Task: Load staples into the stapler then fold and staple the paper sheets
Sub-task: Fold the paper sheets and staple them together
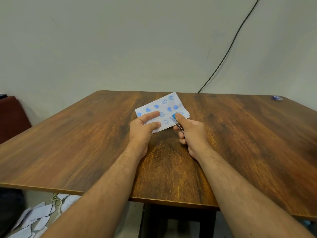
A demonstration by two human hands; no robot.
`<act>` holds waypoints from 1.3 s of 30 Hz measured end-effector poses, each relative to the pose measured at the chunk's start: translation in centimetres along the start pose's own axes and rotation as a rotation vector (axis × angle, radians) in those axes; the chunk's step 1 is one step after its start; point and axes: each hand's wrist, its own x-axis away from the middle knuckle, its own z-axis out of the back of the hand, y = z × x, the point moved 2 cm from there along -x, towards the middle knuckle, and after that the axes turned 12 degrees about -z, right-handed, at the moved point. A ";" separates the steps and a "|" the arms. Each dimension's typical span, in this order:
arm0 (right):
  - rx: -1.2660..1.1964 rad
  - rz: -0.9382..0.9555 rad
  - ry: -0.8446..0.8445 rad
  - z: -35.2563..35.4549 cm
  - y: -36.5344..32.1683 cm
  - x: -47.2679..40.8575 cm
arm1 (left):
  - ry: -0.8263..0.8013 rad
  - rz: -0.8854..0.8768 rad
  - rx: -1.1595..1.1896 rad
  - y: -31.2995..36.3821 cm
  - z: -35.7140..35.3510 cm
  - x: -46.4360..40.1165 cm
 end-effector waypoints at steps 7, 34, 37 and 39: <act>-0.015 -0.027 0.029 0.9 -0.3 -0.1 | 0.017 -0.023 -0.046 0.7 -0.1 0.3; -0.001 -0.014 0.054 1.0 -0.4 -0.4 | 0.052 -0.011 -0.054 0.4 0.1 0.0; -0.075 -0.032 0.017 0.9 -0.4 -0.5 | 0.062 -0.045 -0.060 -0.2 0.4 -0.3; -0.101 -0.033 -0.001 1.0 -0.3 -0.7 | 0.049 -0.068 -0.113 -0.5 0.5 -0.4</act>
